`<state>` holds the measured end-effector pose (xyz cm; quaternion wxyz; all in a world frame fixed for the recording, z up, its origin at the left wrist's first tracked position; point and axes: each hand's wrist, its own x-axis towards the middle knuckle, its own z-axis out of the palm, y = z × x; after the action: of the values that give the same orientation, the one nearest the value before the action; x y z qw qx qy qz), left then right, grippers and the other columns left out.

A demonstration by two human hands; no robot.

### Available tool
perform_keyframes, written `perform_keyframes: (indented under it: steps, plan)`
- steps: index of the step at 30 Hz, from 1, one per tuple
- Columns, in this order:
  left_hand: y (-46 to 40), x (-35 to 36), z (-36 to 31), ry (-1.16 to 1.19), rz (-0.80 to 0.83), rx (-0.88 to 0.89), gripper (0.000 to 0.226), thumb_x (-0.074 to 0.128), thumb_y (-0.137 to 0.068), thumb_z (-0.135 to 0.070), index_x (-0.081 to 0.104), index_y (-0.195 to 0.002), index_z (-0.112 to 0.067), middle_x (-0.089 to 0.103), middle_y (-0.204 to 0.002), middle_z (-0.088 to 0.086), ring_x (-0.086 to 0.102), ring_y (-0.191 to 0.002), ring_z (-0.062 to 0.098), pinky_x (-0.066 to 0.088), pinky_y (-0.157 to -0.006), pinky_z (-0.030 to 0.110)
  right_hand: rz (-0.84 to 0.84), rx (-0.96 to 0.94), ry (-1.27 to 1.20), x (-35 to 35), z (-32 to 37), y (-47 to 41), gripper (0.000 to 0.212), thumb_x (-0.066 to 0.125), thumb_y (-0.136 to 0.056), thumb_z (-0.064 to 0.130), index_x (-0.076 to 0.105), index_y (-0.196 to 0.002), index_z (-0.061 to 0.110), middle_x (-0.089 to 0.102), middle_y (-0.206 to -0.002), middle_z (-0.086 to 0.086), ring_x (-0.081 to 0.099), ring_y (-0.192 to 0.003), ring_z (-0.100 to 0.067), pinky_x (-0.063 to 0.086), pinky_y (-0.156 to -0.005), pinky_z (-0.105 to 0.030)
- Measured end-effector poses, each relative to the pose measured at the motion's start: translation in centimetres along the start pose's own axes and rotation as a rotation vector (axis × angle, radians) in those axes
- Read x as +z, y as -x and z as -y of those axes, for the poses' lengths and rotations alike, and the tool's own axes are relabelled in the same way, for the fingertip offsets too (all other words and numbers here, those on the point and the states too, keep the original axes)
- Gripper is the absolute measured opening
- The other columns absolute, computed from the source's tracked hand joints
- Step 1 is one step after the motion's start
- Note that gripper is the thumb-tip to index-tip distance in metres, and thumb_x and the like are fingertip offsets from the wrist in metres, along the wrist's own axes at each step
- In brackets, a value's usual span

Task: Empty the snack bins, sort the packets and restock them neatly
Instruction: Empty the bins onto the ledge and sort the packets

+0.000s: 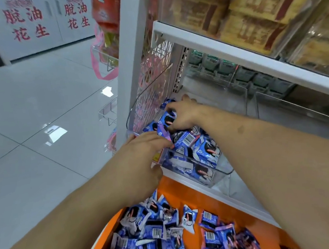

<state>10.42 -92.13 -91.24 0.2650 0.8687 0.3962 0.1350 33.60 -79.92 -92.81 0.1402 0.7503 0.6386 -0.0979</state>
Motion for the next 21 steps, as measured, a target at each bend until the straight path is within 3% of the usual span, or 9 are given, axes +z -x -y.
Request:
perform_keyframes:
  steps: [4, 8, 10, 13, 15, 16, 18, 19, 21]
  plan:
    - [-0.1, 0.0, -0.1, -0.001, 0.011, -0.009, 0.064, 0.059, -0.097, -0.010, 0.043, -0.151, -0.039, 0.037, -0.157, -0.020, 0.020, -0.148, -0.001, 0.010, -0.130, 0.035, 0.024, 0.004, 0.048, 0.8, 0.2, -0.1, 0.094, 0.073, -0.083, 0.065, 0.027, -0.162, 0.040, 0.032, -0.162, -0.014, 0.028, -0.147, -0.042, 0.039, -0.116, -0.054]
    - [-0.1, -0.2, -0.2, 0.001, 0.020, -0.021, 0.064, 0.060, -0.096, -0.009, 0.044, -0.150, -0.039, 0.038, -0.156, -0.019, 0.024, -0.146, 0.000, 0.013, -0.129, 0.035, -0.142, -0.091, 0.004, 0.9, 0.5, 0.6, 0.076, 0.081, -0.081, 0.048, 0.053, -0.149, 0.031, 0.061, -0.139, -0.009, 0.055, -0.126, -0.033, 0.054, -0.101, -0.042]
    - [-0.1, -0.2, -0.3, -0.001, 0.024, -0.021, 0.063, 0.059, -0.096, -0.010, 0.044, -0.151, -0.037, 0.039, -0.155, -0.018, 0.025, -0.146, 0.001, 0.014, -0.128, 0.033, -0.184, -0.108, -0.061, 1.0, 0.6, 1.3, 0.071, 0.083, -0.082, 0.035, 0.057, -0.148, 0.027, 0.065, -0.136, -0.005, 0.059, -0.122, -0.029, 0.054, -0.096, -0.038]
    - [0.0, -0.3, -0.4, -0.008, 0.030, -0.019, 0.061, 0.058, -0.098, -0.011, 0.044, -0.151, -0.037, 0.038, -0.157, -0.017, 0.024, -0.148, 0.002, 0.012, -0.128, 0.032, -0.210, -0.108, -0.109, 0.4, 0.2, 2.3, 0.050, 0.085, -0.082, 0.026, 0.070, -0.129, 0.017, 0.071, -0.107, -0.004, 0.065, -0.095, -0.024, 0.057, -0.080, -0.038]
    - [0.1, -0.4, -0.6, -0.010, 0.026, -0.022, 0.060, 0.058, -0.098, -0.012, 0.044, -0.151, -0.037, 0.037, -0.158, -0.017, 0.023, -0.149, 0.002, 0.011, -0.129, 0.035, -0.258, -0.083, -0.193, -0.5, -0.5, 2.9, 0.047, 0.084, -0.082, 0.024, 0.071, -0.127, 0.015, 0.072, -0.100, -0.006, 0.068, -0.086, -0.023, 0.058, -0.074, -0.035]
    - [0.2, -0.5, -0.6, -0.014, 0.021, -0.021, 0.060, 0.058, -0.099, -0.012, 0.044, -0.152, -0.037, 0.037, -0.159, -0.017, 0.022, -0.149, 0.002, 0.011, -0.129, 0.034, -0.289, -0.067, -0.253, -1.0, -0.9, 3.4, 0.051, 0.084, -0.083, 0.024, 0.069, -0.131, 0.017, 0.073, -0.103, -0.007, 0.069, -0.086, -0.022, 0.056, -0.072, -0.029]
    - [0.2, -0.5, -0.6, -0.026, 0.021, -0.010, 0.059, 0.057, -0.099, -0.012, 0.044, -0.152, -0.036, 0.037, -0.159, -0.016, 0.022, -0.151, 0.003, 0.012, -0.128, 0.033, -0.350, -0.040, -0.375, -2.3, -1.7, 4.7, 0.065, 0.083, -0.084, 0.030, 0.061, -0.144, 0.020, 0.070, -0.129, -0.006, 0.070, -0.104, -0.021, 0.049, -0.082, -0.019]
    - [0.2, -0.5, -0.6, -0.032, 0.019, -0.003, 0.059, 0.057, -0.099, -0.012, 0.044, -0.152, -0.035, 0.037, -0.160, -0.015, 0.023, -0.151, 0.004, 0.013, -0.128, 0.033, -0.378, -0.029, -0.435, -3.1, -2.0, 5.7, 0.071, 0.083, -0.084, 0.033, 0.057, -0.149, 0.020, 0.064, -0.142, -0.004, 0.067, -0.114, -0.020, 0.046, -0.087, -0.019]
    - [0.3, -0.7, -0.9, -0.024, 0.000, 0.000, 0.058, 0.057, -0.100, -0.012, 0.045, -0.152, -0.033, 0.037, -0.160, -0.015, 0.027, -0.151, 0.006, 0.018, -0.125, 0.029, -0.395, -0.004, -0.591, -4.1, -2.4, 8.6, 0.075, 0.084, -0.085, 0.036, 0.053, -0.151, 0.020, 0.059, -0.147, -0.001, 0.069, -0.112, -0.018, 0.049, -0.087, -0.023]
